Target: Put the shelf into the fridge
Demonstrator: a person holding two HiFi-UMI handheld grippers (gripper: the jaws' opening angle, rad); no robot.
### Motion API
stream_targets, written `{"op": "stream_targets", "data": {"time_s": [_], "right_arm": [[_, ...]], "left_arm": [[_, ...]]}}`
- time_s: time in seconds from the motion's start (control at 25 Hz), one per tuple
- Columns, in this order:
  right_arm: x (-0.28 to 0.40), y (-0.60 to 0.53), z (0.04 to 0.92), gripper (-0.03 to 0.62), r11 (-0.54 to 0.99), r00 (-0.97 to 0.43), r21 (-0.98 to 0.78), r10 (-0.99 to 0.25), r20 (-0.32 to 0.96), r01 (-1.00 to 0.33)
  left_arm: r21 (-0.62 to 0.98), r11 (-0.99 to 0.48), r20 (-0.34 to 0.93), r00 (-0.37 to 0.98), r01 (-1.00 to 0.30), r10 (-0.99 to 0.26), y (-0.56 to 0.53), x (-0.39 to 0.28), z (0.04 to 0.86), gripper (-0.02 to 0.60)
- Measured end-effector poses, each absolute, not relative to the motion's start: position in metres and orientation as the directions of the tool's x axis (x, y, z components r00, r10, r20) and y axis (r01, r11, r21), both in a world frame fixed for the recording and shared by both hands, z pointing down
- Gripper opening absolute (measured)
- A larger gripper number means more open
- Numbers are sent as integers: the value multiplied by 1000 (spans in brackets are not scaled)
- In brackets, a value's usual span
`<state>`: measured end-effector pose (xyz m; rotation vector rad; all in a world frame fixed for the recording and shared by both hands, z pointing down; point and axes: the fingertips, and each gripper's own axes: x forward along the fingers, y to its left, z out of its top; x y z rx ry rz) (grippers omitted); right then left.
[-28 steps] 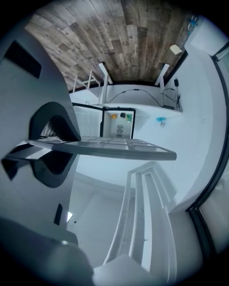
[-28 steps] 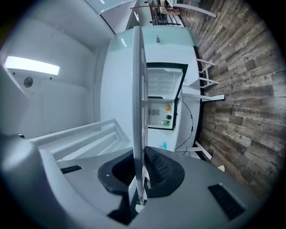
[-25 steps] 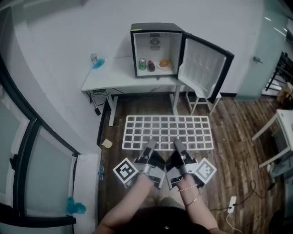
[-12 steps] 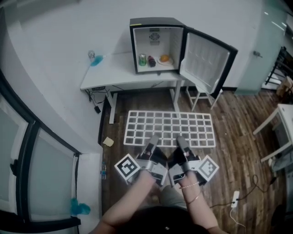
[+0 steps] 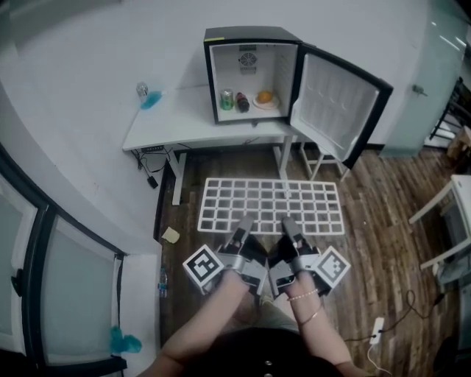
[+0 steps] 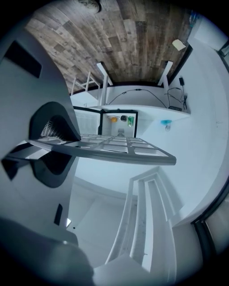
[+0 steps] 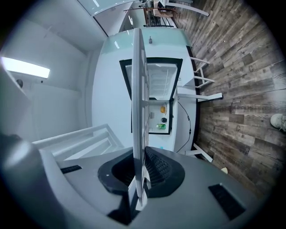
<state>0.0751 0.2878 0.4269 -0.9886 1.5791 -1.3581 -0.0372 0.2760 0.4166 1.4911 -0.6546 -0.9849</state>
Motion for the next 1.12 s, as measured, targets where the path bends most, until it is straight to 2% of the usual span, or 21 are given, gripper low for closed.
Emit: {"op": "stream_targets", "data": {"time_s": [0.6,1.12], "right_arm": [[116,113,405,39,145,-436,-988,-894,-104,-61],[147,54,419,38,134,-455,-989,-885,-92,-60]], "left_arm": [[971,-198,-235,415,131,-879,109,3,399,34],[976,-172,-212,399,134,-892,52,35,415,34]]}}
